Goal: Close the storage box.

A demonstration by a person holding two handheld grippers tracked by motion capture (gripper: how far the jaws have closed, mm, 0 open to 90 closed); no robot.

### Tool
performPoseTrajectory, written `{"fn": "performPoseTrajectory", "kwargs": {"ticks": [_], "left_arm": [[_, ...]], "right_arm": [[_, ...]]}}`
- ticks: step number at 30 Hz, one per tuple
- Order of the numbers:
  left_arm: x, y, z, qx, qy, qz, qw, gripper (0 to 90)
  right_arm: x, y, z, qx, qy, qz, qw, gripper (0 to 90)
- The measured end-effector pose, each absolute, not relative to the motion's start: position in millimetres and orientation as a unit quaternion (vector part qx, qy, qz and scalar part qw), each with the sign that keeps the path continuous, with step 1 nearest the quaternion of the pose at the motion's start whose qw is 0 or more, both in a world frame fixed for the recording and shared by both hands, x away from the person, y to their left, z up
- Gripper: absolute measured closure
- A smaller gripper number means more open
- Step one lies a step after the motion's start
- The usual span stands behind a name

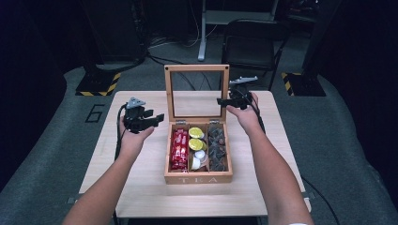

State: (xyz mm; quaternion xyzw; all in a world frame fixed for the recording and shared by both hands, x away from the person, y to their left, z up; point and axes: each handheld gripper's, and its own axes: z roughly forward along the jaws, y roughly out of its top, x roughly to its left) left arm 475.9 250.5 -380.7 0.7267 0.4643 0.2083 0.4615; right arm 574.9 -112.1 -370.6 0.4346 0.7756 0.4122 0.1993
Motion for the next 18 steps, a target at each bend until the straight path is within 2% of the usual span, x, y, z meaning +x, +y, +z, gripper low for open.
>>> {"fn": "performPoseTrajectory", "kwargs": {"ticks": [9, 18], "left_arm": [[471.2, 256.5, -381.8, 0.726, 0.466, 0.21, 0.459, 44.7], [469.0, 259.0, -383.0, 0.727, 0.468, 0.208, 0.458, 44.7]], "right_arm": [[579.3, -107.8, -376.9, 0.425, 0.781, 0.412, 0.198, 35.5], [582.3, -106.9, -376.8, 0.429, 0.78, 0.41, 0.199, 39.5]]}}
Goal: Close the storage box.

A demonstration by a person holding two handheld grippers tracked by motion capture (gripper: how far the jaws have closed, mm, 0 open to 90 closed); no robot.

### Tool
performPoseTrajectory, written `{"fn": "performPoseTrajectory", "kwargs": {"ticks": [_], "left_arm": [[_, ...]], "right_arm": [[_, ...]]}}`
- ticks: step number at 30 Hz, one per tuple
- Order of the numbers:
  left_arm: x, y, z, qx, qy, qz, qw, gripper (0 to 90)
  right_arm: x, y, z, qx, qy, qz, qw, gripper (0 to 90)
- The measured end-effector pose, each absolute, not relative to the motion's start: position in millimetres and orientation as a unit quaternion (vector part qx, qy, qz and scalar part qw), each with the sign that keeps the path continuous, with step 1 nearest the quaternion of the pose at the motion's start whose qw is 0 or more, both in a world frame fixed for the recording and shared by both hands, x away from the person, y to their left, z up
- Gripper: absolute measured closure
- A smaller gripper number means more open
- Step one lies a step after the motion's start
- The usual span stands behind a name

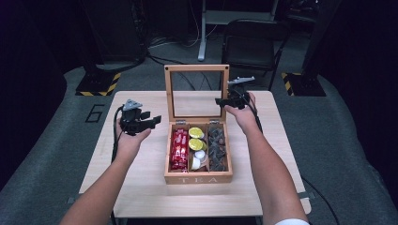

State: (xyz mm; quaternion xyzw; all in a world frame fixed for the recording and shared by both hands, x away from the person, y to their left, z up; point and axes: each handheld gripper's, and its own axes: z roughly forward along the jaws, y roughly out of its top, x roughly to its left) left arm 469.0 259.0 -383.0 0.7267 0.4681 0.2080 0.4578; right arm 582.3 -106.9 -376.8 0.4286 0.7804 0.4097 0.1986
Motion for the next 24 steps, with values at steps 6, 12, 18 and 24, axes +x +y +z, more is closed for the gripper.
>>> {"fn": "performPoseTrajectory", "kwargs": {"ticks": [6, 12, 18, 24], "left_arm": [[468.3, 257.0, -386.3, 0.73, 0.466, 0.205, 0.456, 44.8], [468.6, 256.5, -386.9, 0.73, 0.467, 0.204, 0.455, 44.8], [468.6, 257.0, -388.7, 0.729, 0.467, 0.204, 0.457, 44.7], [468.3, 261.0, -390.3, 0.73, 0.469, 0.202, 0.454, 44.7]], "right_arm": [[582.9, -107.1, -375.4, 0.444, 0.773, 0.396, 0.22, 57.3], [582.6, -107.0, -374.8, 0.451, 0.769, 0.393, 0.225, 60.6], [583.0, -105.5, -375.3, 0.463, 0.764, 0.389, 0.222, 61.8], [583.8, -105.0, -374.7, 0.462, 0.766, 0.387, 0.224, 61.8]]}}
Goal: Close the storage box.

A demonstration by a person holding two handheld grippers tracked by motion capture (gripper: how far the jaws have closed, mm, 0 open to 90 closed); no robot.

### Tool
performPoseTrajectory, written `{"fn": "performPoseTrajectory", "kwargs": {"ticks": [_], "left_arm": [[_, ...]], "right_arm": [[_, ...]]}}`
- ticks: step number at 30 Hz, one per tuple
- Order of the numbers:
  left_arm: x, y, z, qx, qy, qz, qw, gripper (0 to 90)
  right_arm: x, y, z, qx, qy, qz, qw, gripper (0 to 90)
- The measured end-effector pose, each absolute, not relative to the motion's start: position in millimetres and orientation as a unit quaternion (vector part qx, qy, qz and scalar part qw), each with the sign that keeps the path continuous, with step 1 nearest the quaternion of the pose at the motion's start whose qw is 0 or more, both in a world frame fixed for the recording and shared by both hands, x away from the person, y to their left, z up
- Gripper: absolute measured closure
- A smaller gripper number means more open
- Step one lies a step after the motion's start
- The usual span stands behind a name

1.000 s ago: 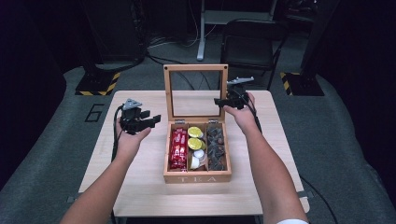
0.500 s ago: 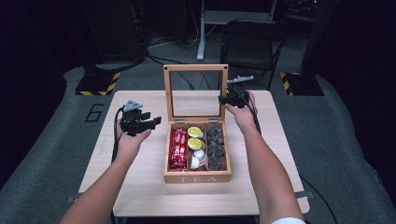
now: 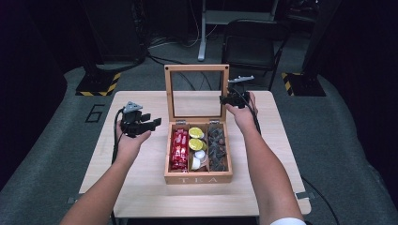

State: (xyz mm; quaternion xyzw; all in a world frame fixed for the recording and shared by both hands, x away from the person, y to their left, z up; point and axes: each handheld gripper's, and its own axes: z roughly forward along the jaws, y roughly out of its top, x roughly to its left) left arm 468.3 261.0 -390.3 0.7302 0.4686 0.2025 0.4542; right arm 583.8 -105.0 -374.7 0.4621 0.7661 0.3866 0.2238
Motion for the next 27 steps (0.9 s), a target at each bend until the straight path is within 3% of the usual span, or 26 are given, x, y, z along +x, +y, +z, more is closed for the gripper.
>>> {"fn": "performPoseTrajectory", "kwargs": {"ticks": [15, 27], "left_arm": [[467.2, 263.7, -392.7, 0.73, 0.471, 0.2, 0.453, 44.7], [469.3, 259.4, -391.7, 0.733, 0.469, 0.203, 0.45, 44.7]], "right_arm": [[587.1, -104.0, -376.9, 0.463, 0.764, 0.39, 0.221, 58.6], [580.3, -106.6, -375.4, 0.467, 0.76, 0.395, 0.22, 63.1]]}}
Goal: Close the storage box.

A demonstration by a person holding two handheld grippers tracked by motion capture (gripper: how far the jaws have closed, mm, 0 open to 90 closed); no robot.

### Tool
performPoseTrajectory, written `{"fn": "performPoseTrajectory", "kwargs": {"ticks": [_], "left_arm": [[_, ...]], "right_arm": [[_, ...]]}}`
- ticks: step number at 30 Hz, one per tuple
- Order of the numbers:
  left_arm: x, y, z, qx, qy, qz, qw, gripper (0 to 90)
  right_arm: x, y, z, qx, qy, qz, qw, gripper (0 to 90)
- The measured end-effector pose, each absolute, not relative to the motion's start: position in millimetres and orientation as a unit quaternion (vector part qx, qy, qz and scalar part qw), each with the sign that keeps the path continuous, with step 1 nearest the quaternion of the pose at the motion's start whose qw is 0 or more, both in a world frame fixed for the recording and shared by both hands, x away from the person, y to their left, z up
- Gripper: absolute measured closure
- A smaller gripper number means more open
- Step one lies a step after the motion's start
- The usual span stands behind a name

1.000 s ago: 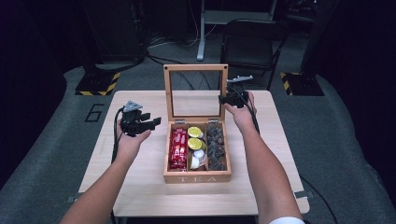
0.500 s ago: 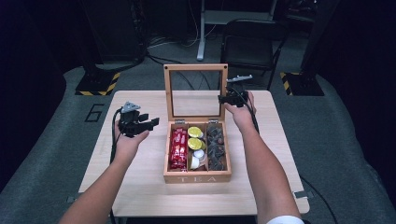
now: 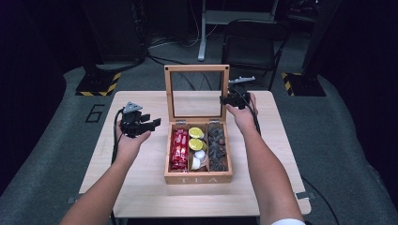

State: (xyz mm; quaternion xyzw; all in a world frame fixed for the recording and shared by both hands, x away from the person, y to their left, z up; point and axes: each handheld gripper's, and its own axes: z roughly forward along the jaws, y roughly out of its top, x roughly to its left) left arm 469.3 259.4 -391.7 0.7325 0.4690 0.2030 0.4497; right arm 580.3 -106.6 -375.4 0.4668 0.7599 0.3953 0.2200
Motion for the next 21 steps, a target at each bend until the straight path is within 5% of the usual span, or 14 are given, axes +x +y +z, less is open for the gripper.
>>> {"fn": "performPoseTrajectory", "kwargs": {"ticks": [21], "left_arm": [[477, 243, -368, 0.73, 0.456, 0.216, 0.461, 44.6]], "right_arm": [[548, -109, -370, 0.447, 0.763, 0.401, 0.239, 64.6]]}}
